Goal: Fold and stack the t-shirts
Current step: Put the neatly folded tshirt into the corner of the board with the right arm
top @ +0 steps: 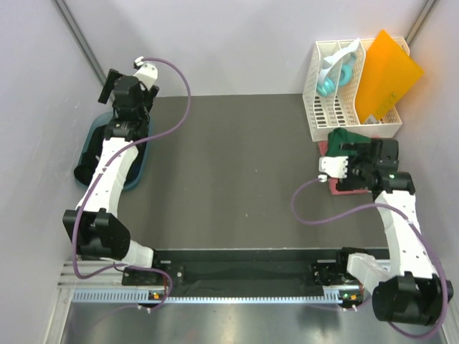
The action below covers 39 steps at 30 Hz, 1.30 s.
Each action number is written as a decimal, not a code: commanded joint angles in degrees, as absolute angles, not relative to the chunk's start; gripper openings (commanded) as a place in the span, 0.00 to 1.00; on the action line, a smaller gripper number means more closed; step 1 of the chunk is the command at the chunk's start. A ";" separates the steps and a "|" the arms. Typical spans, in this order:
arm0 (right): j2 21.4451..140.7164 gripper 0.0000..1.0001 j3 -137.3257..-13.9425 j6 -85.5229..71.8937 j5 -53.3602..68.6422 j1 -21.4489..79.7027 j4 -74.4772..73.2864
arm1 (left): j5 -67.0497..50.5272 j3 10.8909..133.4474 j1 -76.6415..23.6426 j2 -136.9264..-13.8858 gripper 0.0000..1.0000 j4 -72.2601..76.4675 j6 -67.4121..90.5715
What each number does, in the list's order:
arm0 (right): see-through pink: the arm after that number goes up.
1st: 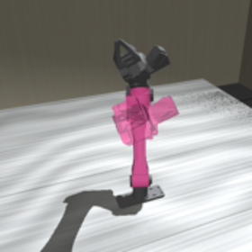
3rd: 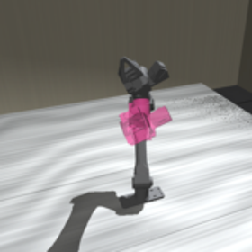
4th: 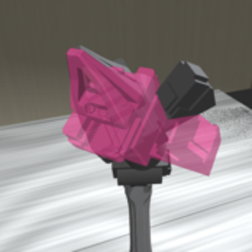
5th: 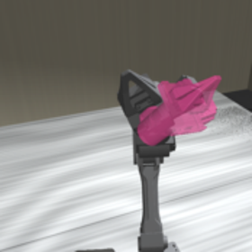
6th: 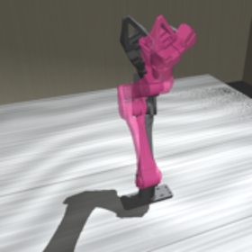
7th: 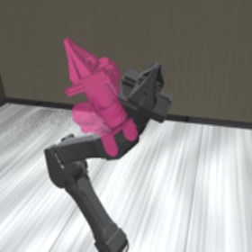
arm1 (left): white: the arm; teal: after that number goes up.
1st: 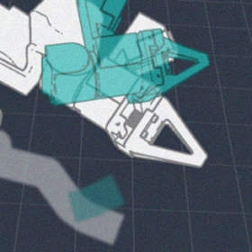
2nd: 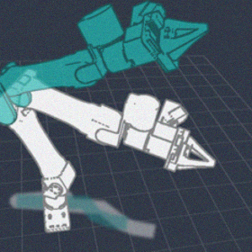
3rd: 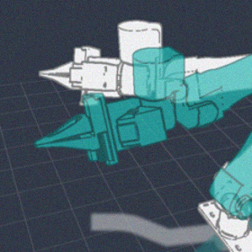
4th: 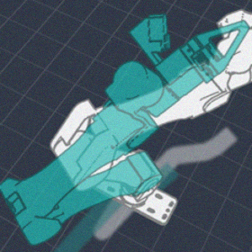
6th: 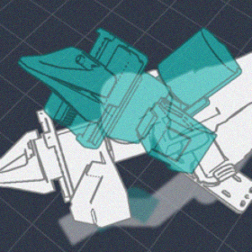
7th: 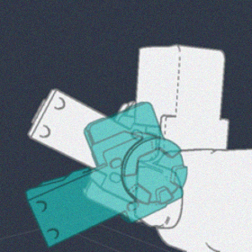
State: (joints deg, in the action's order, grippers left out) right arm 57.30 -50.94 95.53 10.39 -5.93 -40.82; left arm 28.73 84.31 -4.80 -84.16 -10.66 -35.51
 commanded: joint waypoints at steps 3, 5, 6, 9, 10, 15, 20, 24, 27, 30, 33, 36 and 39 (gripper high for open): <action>55.63 0.47 -54.25 85.79 16.79 -4.22 -45.46 | 30.76 86.75 -6.33 -83.76 0.99 -9.49 -34.10; 56.86 0.18 -50.91 82.38 12.49 -4.04 -34.62 | 30.94 86.57 -6.77 -83.85 0.99 -9.40 -34.01; 59.04 0.00 -48.54 81.92 11.61 -3.96 -31.93 | 31.11 86.14 -6.94 -83.67 0.99 -9.40 -33.75; 65.01 0.00 -46.15 79.63 6.60 -3.25 -21.29 | 31.11 84.65 -7.29 -83.15 0.99 -9.23 -33.66; 66.52 0.00 -46.06 78.93 4.59 -3.25 -16.83 | 30.94 84.29 -7.38 -83.06 0.99 -9.23 -33.66; 76.18 0.00 -48.34 77.52 2.29 -2.81 -9.41 | 31.20 82.88 -7.56 -82.53 0.99 -9.14 -33.40; 82.52 0.00 -49.22 77.87 0.88 -2.55 -5.01 | 31.99 83.06 -7.73 -82.88 0.98 -9.05 -33.75; 89.71 0.00 -48.08 79.97 0.27 -2.20 -6.06 | 32.43 83.58 -7.91 -83.32 0.98 -9.49 -34.19; 93.42 0.00 -46.41 82.35 -2.46 -1.85 -8.61 | 32.78 84.81 -8.17 -84.02 0.98 -9.76 -34.45; 91.51 0.00 -45.61 82.09 -1.41 -1.85 -7.91 | 32.96 85.60 -8.35 -84.55 0.98 -9.93 -35.07; 88.61 0.00 -48.68 78.67 -0.27 -1.58 -10.54 | 32.96 85.87 -8.70 -85.08 0.98 -10.11 -35.16; 84.84 0.13 -52.37 76.47 -0.44 -1.41 -13.52 | 33.13 86.31 -9.49 -85.87 0.98 -10.02 -35.33; 79.91 0.34 -55.28 75.24 -0.97 -1.49 -16.07 | 32.96 86.66 -10.11 -86.31 0.98 -9.67 -35.86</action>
